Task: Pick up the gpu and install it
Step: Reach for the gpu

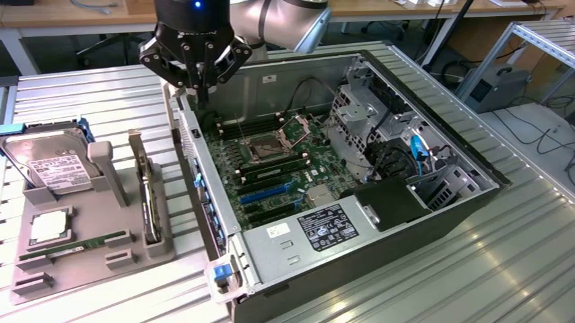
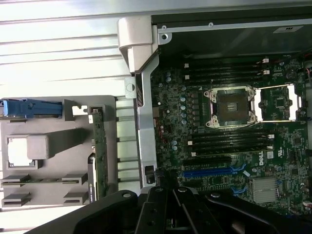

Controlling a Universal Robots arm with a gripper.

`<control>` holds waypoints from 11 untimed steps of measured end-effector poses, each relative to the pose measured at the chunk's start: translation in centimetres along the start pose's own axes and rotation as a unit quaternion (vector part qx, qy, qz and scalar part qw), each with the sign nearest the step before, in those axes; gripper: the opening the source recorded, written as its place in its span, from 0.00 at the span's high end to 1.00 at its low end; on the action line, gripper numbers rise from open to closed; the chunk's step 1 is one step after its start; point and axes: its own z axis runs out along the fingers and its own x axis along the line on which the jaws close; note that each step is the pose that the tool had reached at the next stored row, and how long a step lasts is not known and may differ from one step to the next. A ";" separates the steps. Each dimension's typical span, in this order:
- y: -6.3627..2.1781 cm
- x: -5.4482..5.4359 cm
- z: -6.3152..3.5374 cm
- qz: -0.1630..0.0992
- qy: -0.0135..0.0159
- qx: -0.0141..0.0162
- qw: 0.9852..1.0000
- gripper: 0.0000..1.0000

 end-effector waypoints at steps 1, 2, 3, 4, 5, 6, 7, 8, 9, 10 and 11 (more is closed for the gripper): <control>-0.01 0.1 0.00 0.000 0.000 0.000 1.000 0.89; -0.01 0.2 0.00 0.000 0.000 0.000 1.000 0.89; -0.01 0.2 -0.01 0.000 0.000 0.000 1.000 0.89; -0.02 0.2 0.00 0.000 0.000 0.000 1.000 0.89; -0.02 0.2 -0.01 0.000 0.000 0.000 1.000 0.89; -0.02 0.2 -0.01 0.000 0.000 0.000 1.000 0.89; -0.02 0.3 -0.01 0.000 0.000 0.000 1.000 0.89; -0.02 0.3 -0.01 0.000 0.000 0.000 1.000 0.89; -0.02 0.3 -0.01 0.000 0.000 0.000 1.000 0.89; -0.03 0.3 -0.01 0.000 0.000 0.000 1.000 0.89; -0.03 0.3 -0.01 0.000 0.000 0.000 1.000 0.89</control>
